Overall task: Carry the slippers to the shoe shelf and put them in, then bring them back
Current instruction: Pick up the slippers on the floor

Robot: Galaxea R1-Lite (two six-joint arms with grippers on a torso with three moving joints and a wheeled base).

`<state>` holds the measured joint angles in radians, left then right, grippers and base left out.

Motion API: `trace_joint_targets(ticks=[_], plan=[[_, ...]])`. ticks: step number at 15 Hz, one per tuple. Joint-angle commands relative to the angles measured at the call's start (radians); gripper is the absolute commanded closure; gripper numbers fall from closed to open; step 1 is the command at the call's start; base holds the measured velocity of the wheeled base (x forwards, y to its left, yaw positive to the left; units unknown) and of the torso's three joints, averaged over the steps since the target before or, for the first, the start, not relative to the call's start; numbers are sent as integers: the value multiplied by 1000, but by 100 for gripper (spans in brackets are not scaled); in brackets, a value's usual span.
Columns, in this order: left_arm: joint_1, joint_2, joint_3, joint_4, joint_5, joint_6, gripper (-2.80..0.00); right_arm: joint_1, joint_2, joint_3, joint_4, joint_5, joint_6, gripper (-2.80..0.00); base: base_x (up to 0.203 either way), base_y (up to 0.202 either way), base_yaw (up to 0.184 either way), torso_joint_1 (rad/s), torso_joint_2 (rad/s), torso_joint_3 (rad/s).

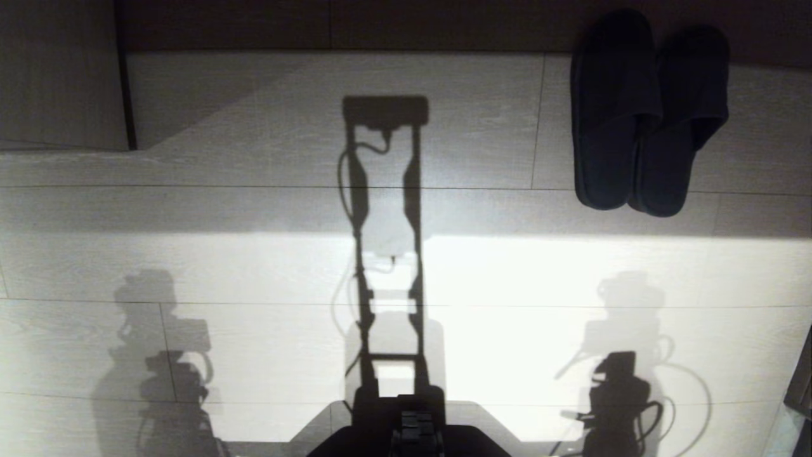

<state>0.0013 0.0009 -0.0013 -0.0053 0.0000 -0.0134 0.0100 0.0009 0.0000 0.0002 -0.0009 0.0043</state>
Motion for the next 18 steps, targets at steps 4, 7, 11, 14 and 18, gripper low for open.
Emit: trace_joint_targets(ticks=[4,7,11,14,18], plan=[[0,0,0,-1,0,0,0,-1,-1,0,-2,2,-10,0,0,0,0,0,0,0],[0,-1,0,-1,0,0,0,1,-1,0,-5,0,-7,0,0,0,0,0,0,0],[0,-1,0,-1,0,0,0,1,41,-45,-7,14,-68,0,0,0,0,0,0,0],[0,0,0,-1,0,0,0,2,91,-90,-39,17,-74,0,0,0,0,0,0,0],[0,0,0,-1,0,0,0,3,448,-172,-279,1,-56,0,0,0,0,0,0,0]])
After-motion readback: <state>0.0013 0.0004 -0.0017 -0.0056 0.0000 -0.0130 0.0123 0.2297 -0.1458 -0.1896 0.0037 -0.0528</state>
